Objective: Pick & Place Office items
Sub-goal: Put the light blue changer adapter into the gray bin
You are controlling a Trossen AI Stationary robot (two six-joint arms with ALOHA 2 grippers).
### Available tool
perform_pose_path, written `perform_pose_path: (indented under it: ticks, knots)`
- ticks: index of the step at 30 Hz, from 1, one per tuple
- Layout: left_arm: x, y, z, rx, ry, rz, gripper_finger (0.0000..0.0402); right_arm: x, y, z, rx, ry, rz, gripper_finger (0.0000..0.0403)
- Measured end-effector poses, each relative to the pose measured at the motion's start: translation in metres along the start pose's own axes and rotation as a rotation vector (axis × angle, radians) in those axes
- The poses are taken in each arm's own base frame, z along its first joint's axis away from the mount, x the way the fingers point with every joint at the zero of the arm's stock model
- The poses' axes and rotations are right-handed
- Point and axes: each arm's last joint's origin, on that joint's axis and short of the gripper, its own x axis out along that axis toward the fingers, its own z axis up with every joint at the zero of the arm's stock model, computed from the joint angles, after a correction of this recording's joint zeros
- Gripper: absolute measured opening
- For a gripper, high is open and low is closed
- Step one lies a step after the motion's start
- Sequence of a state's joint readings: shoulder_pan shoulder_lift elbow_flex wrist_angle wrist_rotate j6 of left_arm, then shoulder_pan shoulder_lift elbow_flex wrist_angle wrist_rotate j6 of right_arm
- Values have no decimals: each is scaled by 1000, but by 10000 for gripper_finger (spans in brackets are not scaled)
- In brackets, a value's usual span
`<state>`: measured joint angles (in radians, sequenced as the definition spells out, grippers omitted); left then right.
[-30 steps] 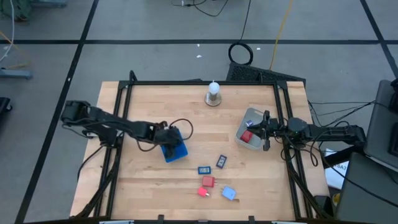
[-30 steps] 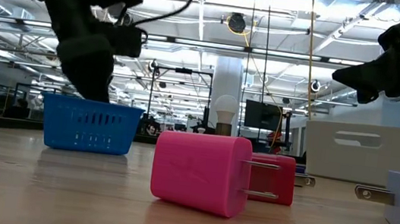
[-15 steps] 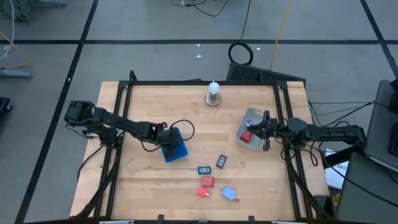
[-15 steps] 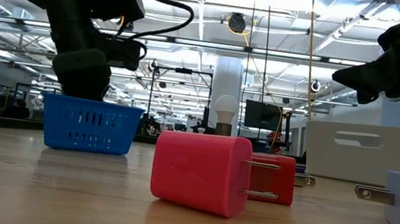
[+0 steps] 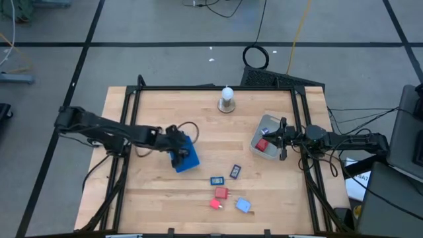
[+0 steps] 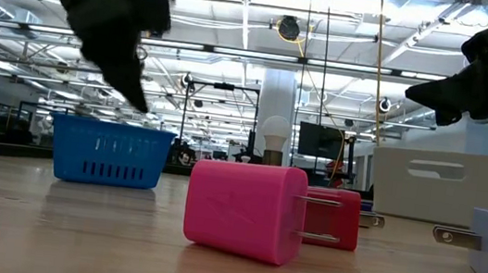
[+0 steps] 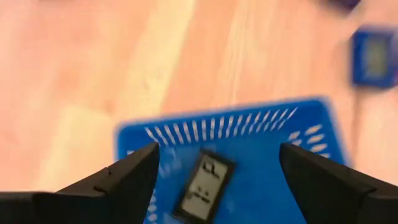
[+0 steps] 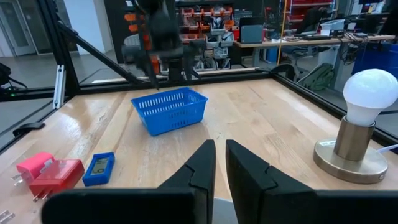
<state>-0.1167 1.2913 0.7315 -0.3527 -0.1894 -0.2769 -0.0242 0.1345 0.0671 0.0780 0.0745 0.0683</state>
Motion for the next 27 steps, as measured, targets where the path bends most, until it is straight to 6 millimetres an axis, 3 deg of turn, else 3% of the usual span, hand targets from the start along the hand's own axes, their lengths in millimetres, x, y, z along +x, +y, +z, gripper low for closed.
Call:
perform_pose_path:
  ticks: [6,11,15,19,27]
  knots:
    - [-64,-4,13,60,-374,73,281,0,0,-1,-2,10,0,32]
    - [-97,2,-5,39,-519,61,205,0,0,-1,-3,15,0,32]
    - [-102,13,-30,-40,-576,96,116,0,0,-2,-3,16,0,34]
    - [-96,19,-50,-75,-695,19,23,0,0,-2,-3,16,1,34]
    - [-87,27,-76,-64,-749,-4,4,0,0,-2,-2,18,0,34]
